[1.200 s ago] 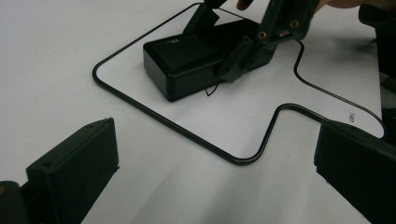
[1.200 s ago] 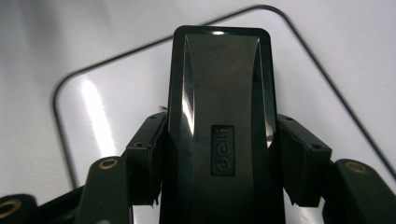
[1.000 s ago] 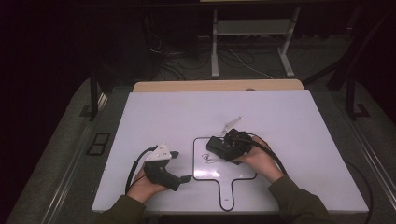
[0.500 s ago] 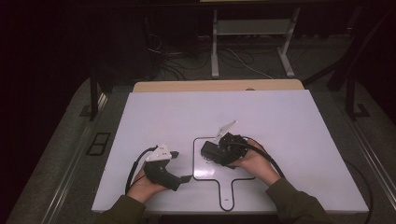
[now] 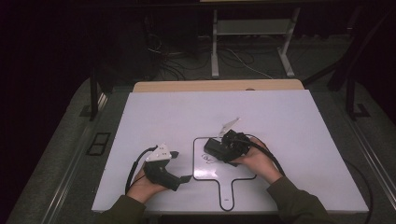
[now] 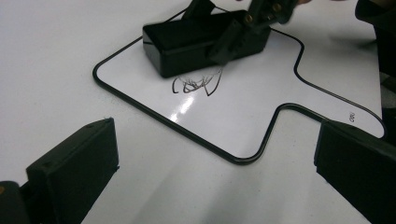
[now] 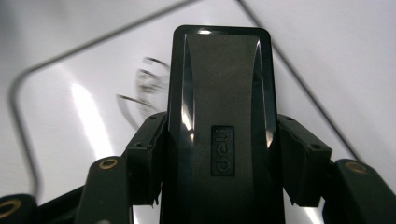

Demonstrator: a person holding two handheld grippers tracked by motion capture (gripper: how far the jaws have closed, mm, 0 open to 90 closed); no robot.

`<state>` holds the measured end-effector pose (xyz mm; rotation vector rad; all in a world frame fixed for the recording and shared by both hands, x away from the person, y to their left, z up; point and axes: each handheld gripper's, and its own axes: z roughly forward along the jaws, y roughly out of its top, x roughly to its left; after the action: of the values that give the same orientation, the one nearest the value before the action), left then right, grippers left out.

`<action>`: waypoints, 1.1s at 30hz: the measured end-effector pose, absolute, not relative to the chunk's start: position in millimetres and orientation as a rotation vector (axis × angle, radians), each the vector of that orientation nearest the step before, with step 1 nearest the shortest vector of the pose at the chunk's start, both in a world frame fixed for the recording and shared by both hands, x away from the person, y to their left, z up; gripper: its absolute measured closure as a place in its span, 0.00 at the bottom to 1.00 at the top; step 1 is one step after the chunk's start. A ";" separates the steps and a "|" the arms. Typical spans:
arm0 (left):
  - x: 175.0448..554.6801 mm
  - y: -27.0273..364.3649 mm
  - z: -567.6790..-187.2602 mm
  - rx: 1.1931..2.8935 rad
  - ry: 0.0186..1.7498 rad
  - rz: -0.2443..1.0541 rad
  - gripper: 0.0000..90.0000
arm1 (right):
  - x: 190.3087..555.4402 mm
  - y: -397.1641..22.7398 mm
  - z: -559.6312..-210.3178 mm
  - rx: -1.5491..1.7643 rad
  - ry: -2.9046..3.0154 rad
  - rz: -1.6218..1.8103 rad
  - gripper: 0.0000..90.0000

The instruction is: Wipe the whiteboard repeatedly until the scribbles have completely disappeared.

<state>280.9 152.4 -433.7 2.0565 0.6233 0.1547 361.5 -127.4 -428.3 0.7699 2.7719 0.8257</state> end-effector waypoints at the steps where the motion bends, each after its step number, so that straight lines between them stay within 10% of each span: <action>1: 280.9 152.4 -433.7 2.055 0.624 0.154 0.00 | 362.9 -130.4 -428.3 0.798 2.768 0.834 0.43; 33: 280.3 151.9 -433.4 2.053 0.625 0.157 0.00 | 367.5 -176.6 -428.3 0.952 2.705 0.816 0.43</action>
<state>280.3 151.9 -433.4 2.0534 0.6253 0.1574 367.5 -176.6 -428.3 0.9520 2.7049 0.8161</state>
